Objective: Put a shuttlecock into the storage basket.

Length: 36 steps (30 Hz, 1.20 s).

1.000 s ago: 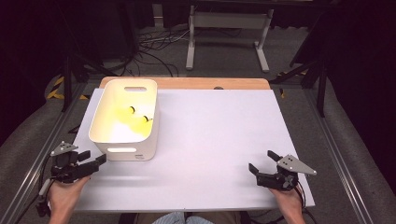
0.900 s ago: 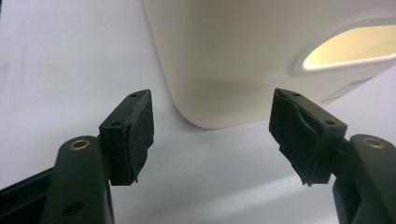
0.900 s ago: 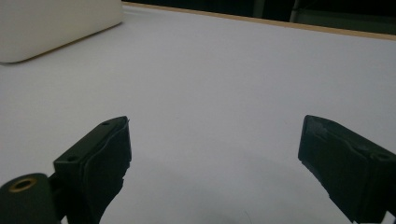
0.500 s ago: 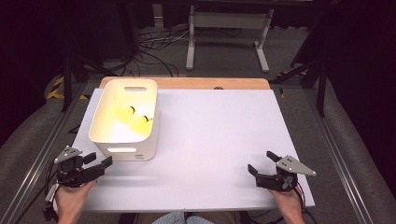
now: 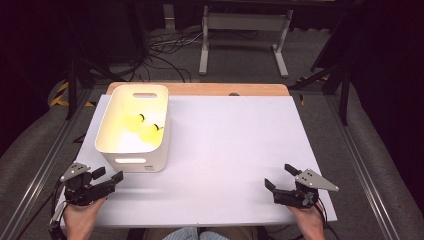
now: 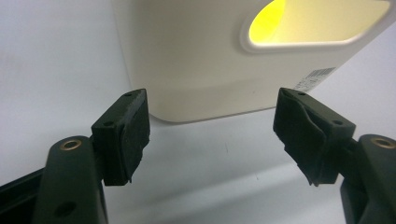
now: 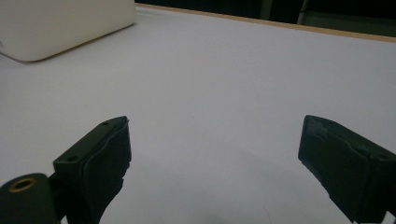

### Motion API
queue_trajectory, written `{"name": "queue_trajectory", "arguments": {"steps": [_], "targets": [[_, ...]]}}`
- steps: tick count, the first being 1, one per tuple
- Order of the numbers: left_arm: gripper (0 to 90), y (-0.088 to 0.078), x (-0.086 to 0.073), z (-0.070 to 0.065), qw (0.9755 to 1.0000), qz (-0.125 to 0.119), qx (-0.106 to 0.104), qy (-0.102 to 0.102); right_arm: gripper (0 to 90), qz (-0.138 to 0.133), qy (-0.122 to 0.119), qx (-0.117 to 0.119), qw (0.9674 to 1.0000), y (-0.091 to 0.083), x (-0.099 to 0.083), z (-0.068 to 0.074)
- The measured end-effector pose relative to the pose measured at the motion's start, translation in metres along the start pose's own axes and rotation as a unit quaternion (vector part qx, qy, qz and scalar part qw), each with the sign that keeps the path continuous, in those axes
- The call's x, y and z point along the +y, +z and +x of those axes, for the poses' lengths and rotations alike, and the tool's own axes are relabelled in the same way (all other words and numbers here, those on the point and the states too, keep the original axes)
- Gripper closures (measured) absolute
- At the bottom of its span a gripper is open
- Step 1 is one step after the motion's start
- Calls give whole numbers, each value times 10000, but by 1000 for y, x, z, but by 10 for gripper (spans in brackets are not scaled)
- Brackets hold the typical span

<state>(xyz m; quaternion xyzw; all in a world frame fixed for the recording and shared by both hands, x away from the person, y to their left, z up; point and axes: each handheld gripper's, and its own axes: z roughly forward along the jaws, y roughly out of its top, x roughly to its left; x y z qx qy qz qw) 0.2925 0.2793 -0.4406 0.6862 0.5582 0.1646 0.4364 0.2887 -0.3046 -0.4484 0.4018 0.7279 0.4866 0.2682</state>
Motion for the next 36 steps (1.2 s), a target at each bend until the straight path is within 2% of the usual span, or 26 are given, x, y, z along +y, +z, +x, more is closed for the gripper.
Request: {"name": "queue_trajectory", "arguments": {"steps": [7, 14, 25, 29, 36], "targets": [[259, 2, -4, -3, 10000, -93, 6, 26, 96, -18, 5, 28, 10000, -4, -1, 3], [246, 4, -7, -5, 9999, -66, 25, 110, 96, -27, 44, 49, 10000, -7, -2, 3], [220, 6, -9, -4, 10000, -12, -30, 92, 94, 33, 150, 81, 9998, -8, -4, 1], [216, 6, -9, -2, 10000, 3, -81, 12, 94, 47, 155, 65, 9998, -8, -4, 0], [211, 6, -9, -2, 10000, 33, -66, 60, 94, 72, 137, 112, 9998, -6, -5, 1]]}}
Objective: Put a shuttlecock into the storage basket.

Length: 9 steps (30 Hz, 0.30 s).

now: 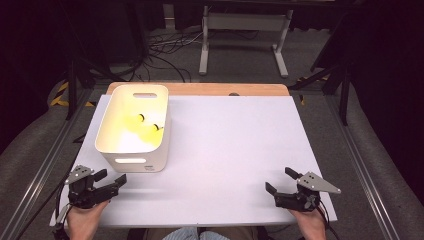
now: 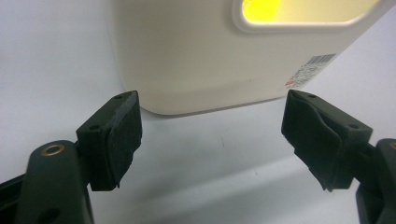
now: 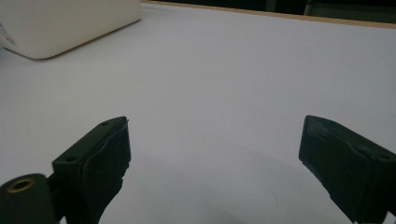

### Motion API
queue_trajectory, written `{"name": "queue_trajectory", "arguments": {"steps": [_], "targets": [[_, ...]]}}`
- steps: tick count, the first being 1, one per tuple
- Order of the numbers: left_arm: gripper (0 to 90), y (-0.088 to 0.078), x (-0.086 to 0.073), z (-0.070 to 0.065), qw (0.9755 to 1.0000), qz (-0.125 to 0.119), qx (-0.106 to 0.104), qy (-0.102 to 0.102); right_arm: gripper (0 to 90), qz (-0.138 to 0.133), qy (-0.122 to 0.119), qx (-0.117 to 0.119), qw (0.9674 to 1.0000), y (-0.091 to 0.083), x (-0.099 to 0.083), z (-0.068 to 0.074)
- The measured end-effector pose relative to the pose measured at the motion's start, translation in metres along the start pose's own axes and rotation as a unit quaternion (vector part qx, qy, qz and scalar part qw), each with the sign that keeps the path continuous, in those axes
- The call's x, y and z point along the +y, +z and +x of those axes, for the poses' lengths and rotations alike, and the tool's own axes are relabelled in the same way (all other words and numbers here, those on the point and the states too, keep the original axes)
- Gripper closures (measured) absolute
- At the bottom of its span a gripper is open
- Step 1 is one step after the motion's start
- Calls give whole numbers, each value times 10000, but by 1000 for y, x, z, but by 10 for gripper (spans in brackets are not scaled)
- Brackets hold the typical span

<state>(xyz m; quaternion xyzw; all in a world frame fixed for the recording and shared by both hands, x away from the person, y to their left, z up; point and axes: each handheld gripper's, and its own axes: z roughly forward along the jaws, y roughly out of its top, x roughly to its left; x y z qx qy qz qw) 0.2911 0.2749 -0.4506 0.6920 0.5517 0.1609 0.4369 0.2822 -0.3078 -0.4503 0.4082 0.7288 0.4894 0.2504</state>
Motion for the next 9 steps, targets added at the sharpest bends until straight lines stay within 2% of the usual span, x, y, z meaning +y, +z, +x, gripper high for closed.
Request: {"name": "queue_trajectory", "arguments": {"steps": [9], "targets": [[207, 0, 0, 0, 10000, -19, 6, 41, 94, 12, -44, 18, 10000, 1, 0, 1]]}}
